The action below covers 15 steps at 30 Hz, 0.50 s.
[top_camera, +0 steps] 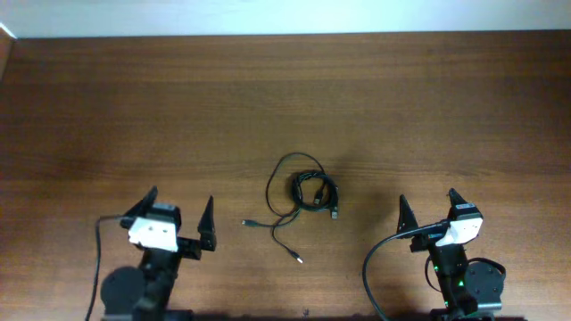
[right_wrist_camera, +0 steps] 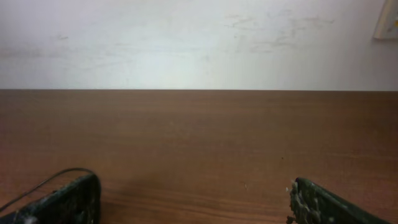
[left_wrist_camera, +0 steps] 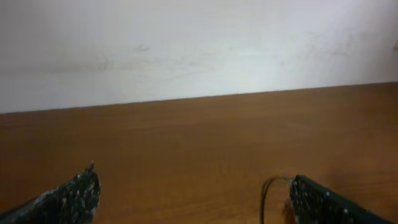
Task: Untangle cables
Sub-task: 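Move the left gripper over the black cable bundle and lower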
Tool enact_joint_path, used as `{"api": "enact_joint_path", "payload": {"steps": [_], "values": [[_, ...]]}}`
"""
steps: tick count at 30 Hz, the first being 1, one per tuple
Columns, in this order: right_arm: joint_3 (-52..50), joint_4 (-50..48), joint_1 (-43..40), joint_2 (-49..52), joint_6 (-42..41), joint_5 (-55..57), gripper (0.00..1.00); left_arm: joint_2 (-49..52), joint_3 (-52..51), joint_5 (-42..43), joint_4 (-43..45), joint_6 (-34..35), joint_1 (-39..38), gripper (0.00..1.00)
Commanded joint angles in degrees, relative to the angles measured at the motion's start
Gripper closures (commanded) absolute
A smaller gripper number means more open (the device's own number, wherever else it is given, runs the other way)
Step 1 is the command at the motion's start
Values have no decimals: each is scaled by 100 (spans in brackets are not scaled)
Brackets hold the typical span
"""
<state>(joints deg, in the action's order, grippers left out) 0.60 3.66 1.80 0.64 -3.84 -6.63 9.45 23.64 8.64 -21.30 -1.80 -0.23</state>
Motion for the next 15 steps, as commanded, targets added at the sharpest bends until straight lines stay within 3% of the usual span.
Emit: {"api": "enact_joint_path", "payload": {"steps": [1, 6, 9, 13, 15], "values": [[-28, 35, -37, -13, 44, 46, 2, 1248, 970, 236, -361, 267, 28, 1], [-28, 35, -37, -13, 44, 46, 2, 3130, 2406, 981, -1093, 223, 28, 1], [-28, 35, -37, -13, 44, 46, 2, 3779, 2507, 1976, -1134, 225, 28, 1], [-28, 35, -37, -13, 44, 46, 2, 4623, 2507, 2752, -1392, 225, 28, 1], [-28, 35, -37, -13, 44, 46, 2, 5001, 2507, 2756, -1436, 315, 28, 1]]}}
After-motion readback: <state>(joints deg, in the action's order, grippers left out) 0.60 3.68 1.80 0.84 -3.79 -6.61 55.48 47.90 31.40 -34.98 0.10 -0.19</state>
